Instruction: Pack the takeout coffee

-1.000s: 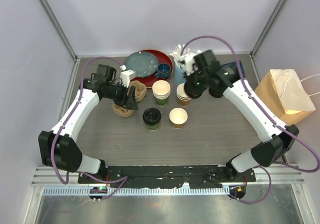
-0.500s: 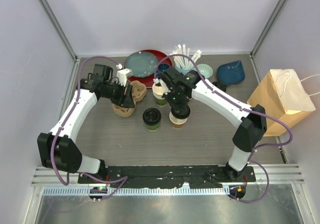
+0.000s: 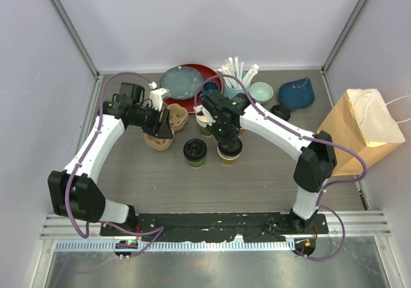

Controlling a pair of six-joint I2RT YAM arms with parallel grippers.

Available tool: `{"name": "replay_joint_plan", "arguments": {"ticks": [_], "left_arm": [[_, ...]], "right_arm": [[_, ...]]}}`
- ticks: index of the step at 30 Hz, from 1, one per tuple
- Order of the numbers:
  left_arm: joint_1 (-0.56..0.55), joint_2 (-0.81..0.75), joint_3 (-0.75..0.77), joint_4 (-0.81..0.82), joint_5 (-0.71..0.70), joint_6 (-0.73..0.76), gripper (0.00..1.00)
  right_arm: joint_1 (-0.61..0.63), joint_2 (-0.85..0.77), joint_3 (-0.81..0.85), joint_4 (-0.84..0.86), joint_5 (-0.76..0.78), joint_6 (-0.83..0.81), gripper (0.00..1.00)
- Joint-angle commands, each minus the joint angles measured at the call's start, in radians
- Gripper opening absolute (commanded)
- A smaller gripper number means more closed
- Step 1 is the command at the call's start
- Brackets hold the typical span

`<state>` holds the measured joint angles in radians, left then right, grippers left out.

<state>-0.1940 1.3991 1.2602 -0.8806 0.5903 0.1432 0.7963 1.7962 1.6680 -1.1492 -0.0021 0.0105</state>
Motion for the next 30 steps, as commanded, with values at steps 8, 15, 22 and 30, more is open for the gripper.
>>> {"name": "replay_joint_plan", "arguments": {"ticks": [8,15,22,30], "left_arm": [[0.01,-0.028,0.005,0.02,0.011,0.018,0.53],[0.011,-0.028,0.008,0.017,0.014,0.021,0.53],[0.01,-0.026,0.008,0.017,0.019,0.021,0.53],[0.01,-0.026,0.01,0.015,0.019,0.022,0.53]], "right_arm": [[0.006,0.011,-0.031,0.052,-0.039,-0.001,0.01],[0.006,0.011,-0.057,0.054,-0.03,0.006,0.01],[0.006,0.009,-0.082,0.062,-0.019,0.009,0.01],[0.006,0.002,-0.1,0.091,-0.042,0.003,0.01]]}}
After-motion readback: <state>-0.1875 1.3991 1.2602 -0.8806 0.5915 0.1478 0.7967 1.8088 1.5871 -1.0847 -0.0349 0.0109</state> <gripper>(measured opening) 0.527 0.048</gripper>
